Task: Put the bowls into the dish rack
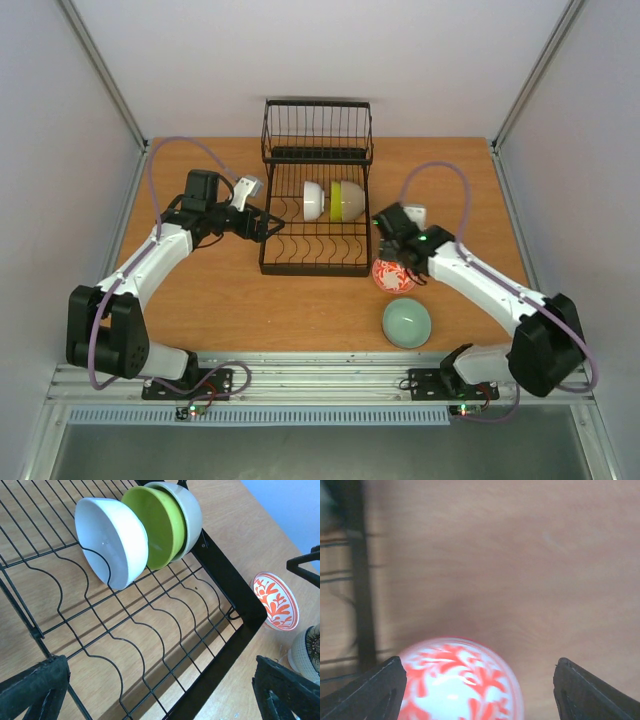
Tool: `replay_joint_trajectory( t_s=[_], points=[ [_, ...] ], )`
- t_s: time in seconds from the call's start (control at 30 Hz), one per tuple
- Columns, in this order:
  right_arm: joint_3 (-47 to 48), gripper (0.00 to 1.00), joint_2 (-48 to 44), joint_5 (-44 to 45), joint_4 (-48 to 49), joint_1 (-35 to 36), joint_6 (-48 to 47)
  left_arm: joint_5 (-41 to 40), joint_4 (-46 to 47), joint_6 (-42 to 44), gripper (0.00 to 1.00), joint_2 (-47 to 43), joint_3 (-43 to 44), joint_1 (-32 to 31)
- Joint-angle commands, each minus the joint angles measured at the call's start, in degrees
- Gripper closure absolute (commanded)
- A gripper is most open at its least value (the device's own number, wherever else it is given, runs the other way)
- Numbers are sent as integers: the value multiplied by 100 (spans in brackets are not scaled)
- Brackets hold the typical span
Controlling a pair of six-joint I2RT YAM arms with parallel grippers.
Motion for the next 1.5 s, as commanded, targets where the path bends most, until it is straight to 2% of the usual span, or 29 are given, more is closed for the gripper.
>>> replay_joint_trajectory(
  t_s=[0.0, 0.23, 0.53, 0.6, 0.63, 0.7, 0.73, 0.8, 1.07, 1.27, 1.47],
  points=[
    [-671, 20, -595, -1107, -79, -796, 472, 96, 13, 43, 1, -101, 127, 6],
    [-1216, 23, -683, -1616, 49, -977, 582, 85, -24, 58, 1, -4, 163, 6],
    [-1841, 39, -630, -1949, 447, -1098, 755, 74, -9, 64, 1, 46, 172, 7],
    [-1891, 48, -658, -1969, 491, -1107, 752, 74, -16, 61, 1, 84, 180, 11],
    [-1918, 56, -666, -1972, 521, -1109, 749, 72, -17, 53, 1, 107, 186, 7],
    [-1925, 81, -679, -1967, 536, -1107, 729, 72, -30, 52, 1, 138, 205, 7],
    [-1927, 90, -684, -1952, 534, -1109, 730, 72, -34, 56, 1, 147, 207, 6],
    [-1907, 98, -713, -1909, 516, -1107, 722, 72, -37, 60, 1, 159, 207, 6],
    [-1769, 99, -1137, -1359, -6, -1107, 738, 55, -46, 69, 0, 177, 216, 12],
    [-1563, 99, -1905, -812, -470, -1107, 727, 55, -71, 85, 1, 209, 231, -2],
    [-1369, 99, -2402, -1275, -126, -1054, 471, 156, -144, 137, 3, 256, 282, -16]
  ],
)
